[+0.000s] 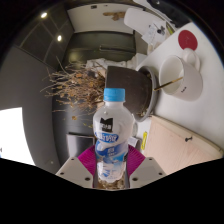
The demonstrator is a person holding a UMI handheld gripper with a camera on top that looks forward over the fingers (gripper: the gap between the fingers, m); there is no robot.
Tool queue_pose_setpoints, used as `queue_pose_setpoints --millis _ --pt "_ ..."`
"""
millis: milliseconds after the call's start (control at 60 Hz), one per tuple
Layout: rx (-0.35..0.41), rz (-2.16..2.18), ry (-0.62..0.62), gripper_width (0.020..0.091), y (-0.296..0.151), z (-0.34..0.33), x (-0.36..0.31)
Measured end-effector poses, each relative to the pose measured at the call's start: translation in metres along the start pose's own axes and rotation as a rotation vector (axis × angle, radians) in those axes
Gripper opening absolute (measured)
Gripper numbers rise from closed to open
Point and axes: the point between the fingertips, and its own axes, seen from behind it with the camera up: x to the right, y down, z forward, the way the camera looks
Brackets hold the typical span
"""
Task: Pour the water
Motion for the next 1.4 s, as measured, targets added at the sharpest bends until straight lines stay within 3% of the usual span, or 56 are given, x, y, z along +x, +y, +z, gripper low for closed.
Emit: queue_pose_setpoints --millis 200,450,633,783,917,1083,1233,1400 --pt "0.013 0.421 -0.1 0.0354 -0.032 -0.005 0.005" --pt "0.018 0.501 -0.106 0.0352 -0.041 -0.004 0.014" --pt "-0.03 0.433 -0.071 0.0352 -0.038 -0.011 0.006" --pt "-0.067 0.007 0.024 0.0351 -0.046 -0.019 -0.011" --pt "-0.041 -0.471 0.044 0.0355 -0.088 -0.035 -0.052" --pt "0.052 -0.921 0.077 0.0356 -0.176 -0.066 -0.086" --pt "0.113 -1.264 0.227 0.0356 -0.257 -0.083 -0.046" --pt "0.066 -1.476 0.374 0.0357 -0.3 -0.083 0.025"
